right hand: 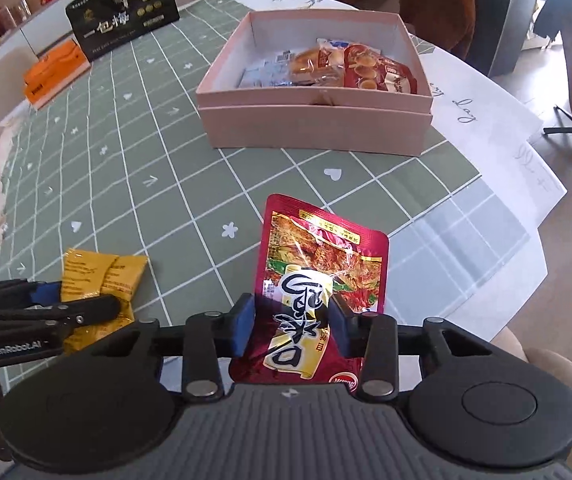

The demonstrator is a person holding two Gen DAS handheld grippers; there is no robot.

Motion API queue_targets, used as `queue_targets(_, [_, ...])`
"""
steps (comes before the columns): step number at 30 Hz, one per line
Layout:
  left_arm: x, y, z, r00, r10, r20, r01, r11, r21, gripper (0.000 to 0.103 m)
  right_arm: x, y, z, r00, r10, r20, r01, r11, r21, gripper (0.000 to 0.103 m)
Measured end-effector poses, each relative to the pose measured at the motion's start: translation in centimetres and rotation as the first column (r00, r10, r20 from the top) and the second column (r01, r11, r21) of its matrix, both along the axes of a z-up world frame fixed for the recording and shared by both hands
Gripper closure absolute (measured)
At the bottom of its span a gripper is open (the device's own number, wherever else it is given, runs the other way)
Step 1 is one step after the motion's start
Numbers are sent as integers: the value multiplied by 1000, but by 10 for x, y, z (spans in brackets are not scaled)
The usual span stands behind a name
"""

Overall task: Organize snacks
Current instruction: 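Lift the red-pink spicy bag with the right tool while the left holds the yellow packet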

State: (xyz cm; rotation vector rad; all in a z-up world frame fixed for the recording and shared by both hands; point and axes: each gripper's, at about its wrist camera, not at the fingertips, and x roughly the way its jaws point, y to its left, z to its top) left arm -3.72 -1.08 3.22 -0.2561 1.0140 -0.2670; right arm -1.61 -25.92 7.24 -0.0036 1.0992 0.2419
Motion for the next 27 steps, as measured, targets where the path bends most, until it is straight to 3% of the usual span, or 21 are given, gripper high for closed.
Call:
queue_targets(3, [2, 0, 0, 1000, 0, -3, 0, 1000, -2, 48, -2, -5, -2, 1000, 6, -10, -6, 1000, -6, 58])
queue_targets(5, [5, -2, 1, 1000, -6, 0, 6, 1000, -9, 48, -5, -11, -5, 1000, -2, -19, 2, 1000, -3, 37])
queue_targets(6, [7, -4, 3, 1000, -14, 4, 14, 1000, -15, 48, -8, -16, -6, 1000, -10, -16, 10, 1000, 12, 33])
queue_targets(11, [20, -26, 14, 996, -85, 28, 87, 995, -44, 48, -15, -34, -19, 997, -78, -28, 80, 995, 61, 31])
queue_targets(16, [37, -70, 12, 977, -214, 4, 213, 974, 74, 48, -21, -48, -36, 984, -172, -44, 176, 979, 108, 24])
queue_targets(20, [45, -90, 4, 964, -262, -34, 264, 961, 84, 48, -25, -54, -37, 986, -165, -31, 168, 979, 116, 24])
queue_targets(22, [45, -96, 2, 962, -273, -27, 274, 957, 91, 48, -22, -56, -37, 985, -166, -38, 170, 978, 125, 28])
queue_targets(25, [48, -91, 1, 965, -261, -29, 262, 963, 68, 49, -18, -57, -34, 987, -149, -59, 156, 975, 157, 57])
queue_targets(27, [50, -86, 0, 968, -250, -33, 251, 967, 43, 50, -15, -54, -30, 989, -136, -61, 144, 978, 150, 63])
